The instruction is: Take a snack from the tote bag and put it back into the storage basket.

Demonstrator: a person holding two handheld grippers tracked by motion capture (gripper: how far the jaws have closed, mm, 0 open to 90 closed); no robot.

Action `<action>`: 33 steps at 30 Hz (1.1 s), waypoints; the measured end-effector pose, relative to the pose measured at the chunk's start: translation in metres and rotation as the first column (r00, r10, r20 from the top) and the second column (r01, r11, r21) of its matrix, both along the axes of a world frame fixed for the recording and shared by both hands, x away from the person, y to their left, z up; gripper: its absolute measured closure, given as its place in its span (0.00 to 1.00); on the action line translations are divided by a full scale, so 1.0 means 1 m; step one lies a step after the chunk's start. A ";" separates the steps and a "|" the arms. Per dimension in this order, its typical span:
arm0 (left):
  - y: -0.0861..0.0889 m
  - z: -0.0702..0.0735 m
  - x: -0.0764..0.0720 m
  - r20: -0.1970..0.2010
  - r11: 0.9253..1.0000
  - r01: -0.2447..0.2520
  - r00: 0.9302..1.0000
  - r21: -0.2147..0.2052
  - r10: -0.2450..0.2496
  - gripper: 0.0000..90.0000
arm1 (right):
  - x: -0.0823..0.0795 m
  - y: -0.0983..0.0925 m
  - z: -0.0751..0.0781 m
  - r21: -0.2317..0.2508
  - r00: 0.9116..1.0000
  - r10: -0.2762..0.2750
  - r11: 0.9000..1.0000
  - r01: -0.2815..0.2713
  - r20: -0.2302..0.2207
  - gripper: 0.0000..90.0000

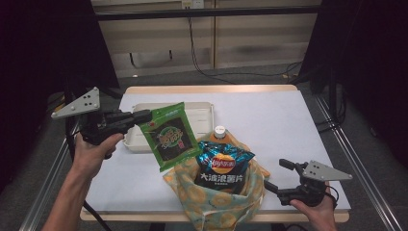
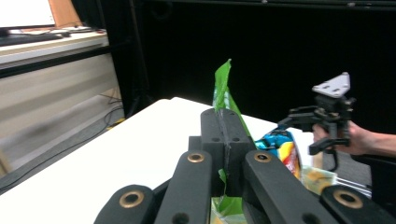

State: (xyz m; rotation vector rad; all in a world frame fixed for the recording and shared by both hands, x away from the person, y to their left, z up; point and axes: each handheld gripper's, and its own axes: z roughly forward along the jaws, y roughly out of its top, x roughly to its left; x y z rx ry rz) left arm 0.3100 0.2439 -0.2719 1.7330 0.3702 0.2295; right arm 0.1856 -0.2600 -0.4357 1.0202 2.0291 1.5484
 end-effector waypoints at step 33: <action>0.042 -0.042 0.069 -0.051 0.981 -0.176 0.982 0.080 0.180 1.00 | 0.004 0.000 -0.002 0.006 1.000 0.000 1.000 0.000 -0.020 0.08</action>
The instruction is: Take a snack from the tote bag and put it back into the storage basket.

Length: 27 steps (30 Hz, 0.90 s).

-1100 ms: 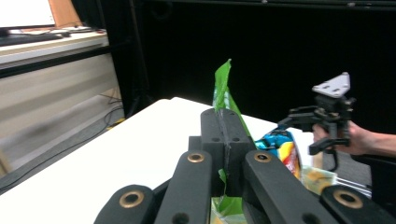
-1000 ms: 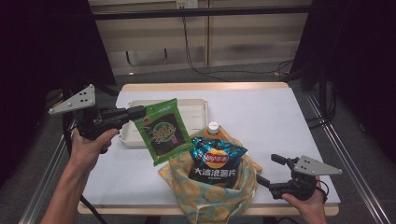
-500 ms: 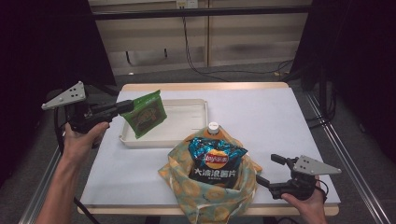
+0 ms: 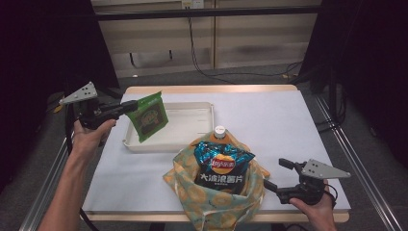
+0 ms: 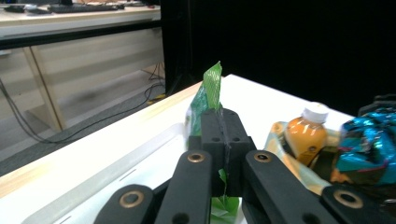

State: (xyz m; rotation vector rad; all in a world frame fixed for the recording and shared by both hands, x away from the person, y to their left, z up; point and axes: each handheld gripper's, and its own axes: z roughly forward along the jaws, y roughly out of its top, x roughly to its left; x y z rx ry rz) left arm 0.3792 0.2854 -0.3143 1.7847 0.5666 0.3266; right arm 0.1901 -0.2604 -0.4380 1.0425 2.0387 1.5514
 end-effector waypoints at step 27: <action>0.006 -0.042 0.076 -0.096 0.994 -0.084 0.991 0.063 0.090 1.00 | 0.002 -0.001 -0.002 0.011 1.000 0.008 1.000 -0.008 -0.011 0.09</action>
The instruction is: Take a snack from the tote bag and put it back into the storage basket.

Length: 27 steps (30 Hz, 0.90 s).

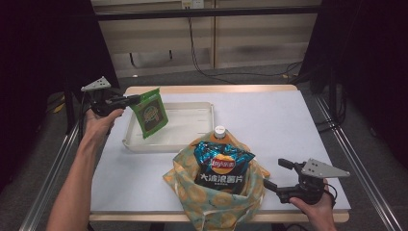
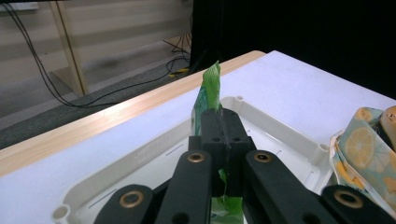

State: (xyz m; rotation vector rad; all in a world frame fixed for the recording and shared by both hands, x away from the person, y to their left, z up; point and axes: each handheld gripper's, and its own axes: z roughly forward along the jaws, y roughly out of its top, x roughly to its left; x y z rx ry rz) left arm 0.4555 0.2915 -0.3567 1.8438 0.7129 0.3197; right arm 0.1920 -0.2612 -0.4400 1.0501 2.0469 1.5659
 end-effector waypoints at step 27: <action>-0.004 -0.033 0.053 -0.040 0.995 -0.096 0.995 0.015 0.096 1.00 | 0.001 0.001 -0.003 -0.013 1.000 0.016 1.000 -0.016 -0.015 0.09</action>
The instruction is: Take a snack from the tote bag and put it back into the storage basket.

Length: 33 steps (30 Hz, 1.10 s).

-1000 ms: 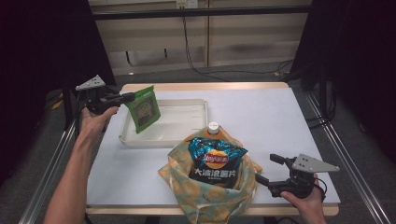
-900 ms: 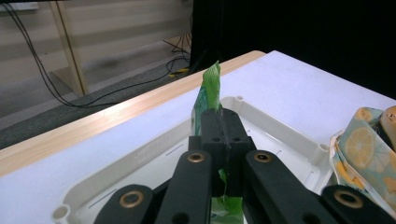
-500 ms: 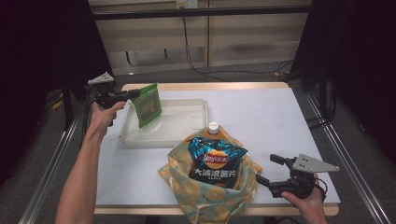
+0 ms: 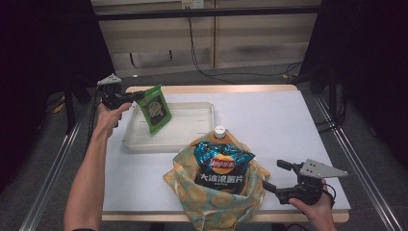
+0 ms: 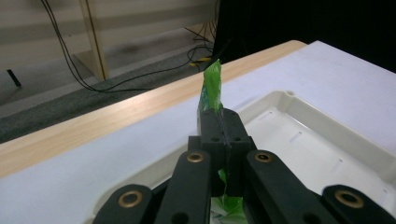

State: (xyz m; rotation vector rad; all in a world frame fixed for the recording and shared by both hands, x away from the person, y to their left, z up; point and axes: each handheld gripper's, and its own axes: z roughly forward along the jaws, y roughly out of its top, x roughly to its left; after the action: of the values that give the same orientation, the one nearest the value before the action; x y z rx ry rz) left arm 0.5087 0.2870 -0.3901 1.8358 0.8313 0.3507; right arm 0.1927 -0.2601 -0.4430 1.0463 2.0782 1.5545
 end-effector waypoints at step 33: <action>-0.005 -0.013 -0.004 -0.072 0.999 -0.028 0.997 0.015 0.029 0.75 | -0.001 0.002 -0.001 0.000 1.000 0.010 1.000 -0.010 -0.006 0.09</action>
State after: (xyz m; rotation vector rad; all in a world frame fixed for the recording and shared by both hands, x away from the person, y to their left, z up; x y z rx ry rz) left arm 0.5043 0.2815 -0.4034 1.8607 0.9073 0.3107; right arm 0.1918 -0.2581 -0.4438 1.0432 2.0902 1.5580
